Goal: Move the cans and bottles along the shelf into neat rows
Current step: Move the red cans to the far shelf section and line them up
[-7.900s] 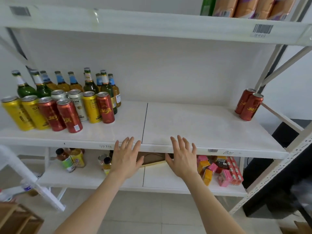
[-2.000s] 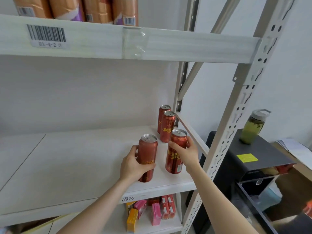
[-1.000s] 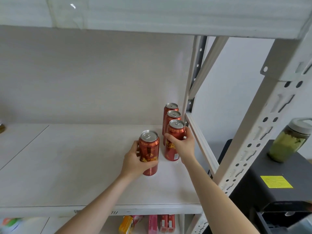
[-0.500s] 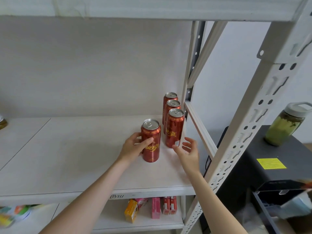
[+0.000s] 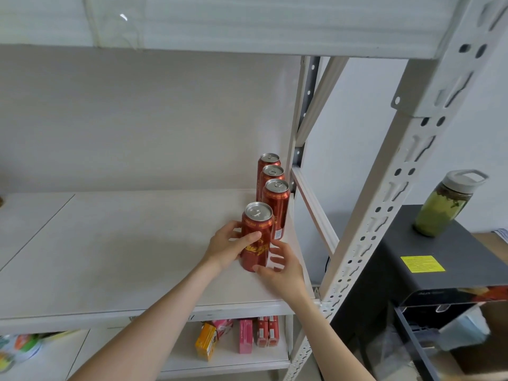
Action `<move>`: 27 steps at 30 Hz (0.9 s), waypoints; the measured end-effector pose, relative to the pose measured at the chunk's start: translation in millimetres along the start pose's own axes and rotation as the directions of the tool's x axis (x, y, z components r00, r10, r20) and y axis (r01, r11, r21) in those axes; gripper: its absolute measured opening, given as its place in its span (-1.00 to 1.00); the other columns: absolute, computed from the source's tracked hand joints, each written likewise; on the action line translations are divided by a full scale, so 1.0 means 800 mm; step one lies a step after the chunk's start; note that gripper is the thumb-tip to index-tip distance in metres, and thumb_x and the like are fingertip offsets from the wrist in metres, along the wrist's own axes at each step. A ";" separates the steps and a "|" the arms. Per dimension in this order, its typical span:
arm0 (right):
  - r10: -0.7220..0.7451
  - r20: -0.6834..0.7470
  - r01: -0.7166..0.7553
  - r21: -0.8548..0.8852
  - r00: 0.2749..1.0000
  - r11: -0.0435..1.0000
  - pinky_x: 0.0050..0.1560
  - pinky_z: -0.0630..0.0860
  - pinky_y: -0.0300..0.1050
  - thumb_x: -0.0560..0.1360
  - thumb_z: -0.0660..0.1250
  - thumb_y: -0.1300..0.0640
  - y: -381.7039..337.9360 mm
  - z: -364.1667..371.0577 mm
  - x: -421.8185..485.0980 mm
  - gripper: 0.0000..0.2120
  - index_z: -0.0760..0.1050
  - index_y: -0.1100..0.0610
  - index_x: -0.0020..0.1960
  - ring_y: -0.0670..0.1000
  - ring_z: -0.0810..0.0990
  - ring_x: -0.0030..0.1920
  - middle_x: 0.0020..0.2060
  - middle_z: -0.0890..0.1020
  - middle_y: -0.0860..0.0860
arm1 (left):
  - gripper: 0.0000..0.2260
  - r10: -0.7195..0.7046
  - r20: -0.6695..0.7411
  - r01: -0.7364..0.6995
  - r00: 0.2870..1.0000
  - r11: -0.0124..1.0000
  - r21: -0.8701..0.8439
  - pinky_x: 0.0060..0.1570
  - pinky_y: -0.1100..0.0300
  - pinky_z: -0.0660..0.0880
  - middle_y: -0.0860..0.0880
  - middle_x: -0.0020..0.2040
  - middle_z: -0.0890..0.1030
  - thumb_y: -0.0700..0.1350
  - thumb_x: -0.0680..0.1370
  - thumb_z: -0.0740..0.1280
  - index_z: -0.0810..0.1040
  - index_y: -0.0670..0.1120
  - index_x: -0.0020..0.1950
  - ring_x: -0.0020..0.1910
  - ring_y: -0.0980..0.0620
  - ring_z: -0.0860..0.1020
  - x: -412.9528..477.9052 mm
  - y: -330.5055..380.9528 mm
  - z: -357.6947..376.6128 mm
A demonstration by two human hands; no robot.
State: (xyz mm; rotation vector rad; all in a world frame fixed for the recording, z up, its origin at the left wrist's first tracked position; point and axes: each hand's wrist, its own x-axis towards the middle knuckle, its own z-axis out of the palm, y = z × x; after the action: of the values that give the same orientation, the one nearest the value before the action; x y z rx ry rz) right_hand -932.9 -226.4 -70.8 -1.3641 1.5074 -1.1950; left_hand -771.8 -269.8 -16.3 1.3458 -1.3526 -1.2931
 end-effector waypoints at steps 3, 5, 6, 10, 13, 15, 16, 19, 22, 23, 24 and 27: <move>0.017 -0.034 -0.016 0.024 0.999 1.000 -0.11 0.54 -0.37 0.25 0.57 0.02 0.007 -0.010 -0.003 -0.42 0.41 -0.22 0.18 -0.29 0.57 0.04 0.04 0.60 -0.22 | -0.40 0.016 0.061 -0.017 0.998 1.000 0.022 0.04 -0.06 0.63 -0.04 0.08 0.64 0.33 0.14 0.49 0.56 0.05 0.06 0.08 -0.03 0.62 -0.002 0.001 0.021; 0.027 -0.065 -0.025 0.037 0.998 0.999 -0.12 0.54 -0.38 0.27 0.58 0.07 0.012 -0.019 -0.005 -0.44 0.42 -0.20 0.16 -0.27 0.57 0.04 0.04 0.61 -0.19 | -0.39 0.022 0.085 -0.023 0.996 1.000 0.016 0.05 -0.06 0.63 -0.03 0.08 0.65 0.33 0.14 0.49 0.56 0.05 0.07 0.08 -0.02 0.63 -0.003 0.001 0.034; 0.028 -0.079 -0.024 0.044 0.996 0.999 -0.13 0.53 -0.40 0.28 0.58 0.10 0.014 -0.023 -0.005 -0.44 0.42 -0.17 0.17 -0.29 0.57 0.04 0.04 0.61 -0.17 | -0.39 0.022 0.092 -0.023 0.995 1.000 0.010 0.05 -0.06 0.63 -0.03 0.07 0.65 0.32 0.14 0.49 0.56 0.04 0.08 0.07 -0.01 0.63 -0.003 0.002 0.040; 0.026 -0.107 -0.021 0.050 0.994 0.999 -0.16 0.49 -0.48 0.31 0.58 0.11 0.018 -0.034 -0.004 -0.47 0.42 -0.20 0.14 -0.36 0.54 0.01 0.03 0.61 -0.18 | -0.31 0.022 0.101 -0.023 0.995 1.000 0.009 0.07 -0.05 0.62 -0.04 0.11 0.64 0.34 0.13 0.48 0.55 -0.01 0.13 0.09 -0.03 0.62 -0.001 0.003 0.052; 0.032 -0.103 -0.028 0.041 0.994 0.999 -0.18 0.47 -0.52 0.31 0.59 0.11 0.017 -0.035 0.000 -0.48 0.40 -0.24 0.10 -0.40 0.52 0.00 0.00 0.60 -0.22 | -0.34 0.021 0.097 -0.020 0.995 1.000 -0.009 0.05 -0.04 0.63 -0.01 0.08 0.65 0.34 0.13 0.49 0.55 0.01 0.10 0.07 -0.01 0.63 0.004 0.002 0.052; 0.035 -0.100 -0.031 0.046 0.994 0.998 -0.19 0.48 -0.50 0.31 0.59 0.12 0.016 -0.034 0.005 -0.47 0.40 -0.23 0.10 -0.38 0.53 0.00 0.01 0.59 -0.22 | -0.37 0.023 0.093 -0.022 0.995 1.000 -0.015 0.03 -0.03 0.64 0.01 0.05 0.66 0.34 0.14 0.50 0.56 0.02 0.08 0.05 0.01 0.64 0.009 0.001 0.051; 0.037 -0.098 -0.033 0.049 0.994 0.998 -0.19 0.49 -0.49 0.32 0.59 0.12 0.016 -0.034 0.007 -0.47 0.40 -0.22 0.12 -0.35 0.54 0.00 0.02 0.60 -0.21 | -0.37 0.024 0.089 -0.022 0.996 1.000 -0.019 0.02 -0.02 0.64 0.02 0.03 0.67 0.33 0.14 0.51 0.56 0.02 0.07 0.04 0.02 0.65 0.011 0.001 0.052; 0.041 -0.095 -0.036 0.056 0.995 0.998 -0.16 0.50 -0.46 0.31 0.60 0.13 0.016 -0.035 0.014 -0.45 0.42 -0.12 0.19 -0.29 0.56 0.02 0.05 0.60 -0.19 | -0.38 0.023 0.070 -0.021 0.997 0.999 -0.037 0.01 -0.03 0.64 0.02 -0.02 0.70 0.33 0.12 0.53 0.59 0.00 0.03 -0.01 0.04 0.67 0.019 -0.002 0.052; 0.042 -0.092 -0.036 0.065 0.995 0.997 -0.17 0.48 -0.48 0.31 0.60 0.14 0.015 -0.035 0.020 -0.44 0.43 -0.10 0.20 -0.33 0.55 0.00 0.03 0.60 -0.20 | -0.34 0.026 0.056 -0.023 0.998 0.999 -0.046 -0.01 -0.01 0.65 0.04 -0.06 0.71 0.39 0.08 0.55 0.59 0.00 -0.01 -0.04 0.06 0.68 0.026 -0.003 0.053; 0.038 -0.089 -0.032 0.067 0.995 0.997 -0.18 0.48 -0.49 0.31 0.59 0.14 0.014 -0.036 0.022 -0.45 0.43 -0.09 0.20 -0.34 0.54 -0.01 0.03 0.59 -0.21 | -0.31 0.027 0.052 -0.025 0.998 0.999 -0.048 -0.02 0.01 0.65 0.03 -0.06 0.71 0.41 0.05 0.54 0.59 0.00 -0.01 -0.04 0.06 0.68 0.028 -0.003 0.053; 0.033 -0.087 -0.027 0.065 0.996 0.997 -0.18 0.48 -0.49 0.32 0.59 0.14 0.014 -0.036 0.023 -0.45 0.42 -0.08 0.20 -0.33 0.54 -0.01 0.02 0.58 -0.22 | -0.29 0.029 0.049 -0.026 0.998 0.998 -0.051 -0.03 0.02 0.65 0.03 -0.06 0.71 0.43 0.03 0.54 0.59 0.00 -0.01 -0.04 0.06 0.68 0.029 -0.003 0.053; 0.020 -0.082 -0.015 0.060 0.996 0.998 -0.18 0.46 -0.49 0.33 0.58 0.13 0.012 -0.036 0.027 -0.45 0.42 -0.07 0.22 -0.27 0.54 0.02 0.03 0.57 -0.23 | -0.27 0.030 0.044 -0.028 0.999 0.998 -0.057 -0.07 0.06 0.65 0.04 -0.07 0.71 0.43 0.01 0.54 0.59 -0.01 -0.01 -0.05 0.07 0.69 0.035 -0.003 0.052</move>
State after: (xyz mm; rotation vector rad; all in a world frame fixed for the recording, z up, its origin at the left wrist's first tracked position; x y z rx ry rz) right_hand -965.9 -243.7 -71.2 -1.2737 1.5251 -1.2890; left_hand -815.4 -292.1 -28.1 1.2609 -1.3511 -1.3394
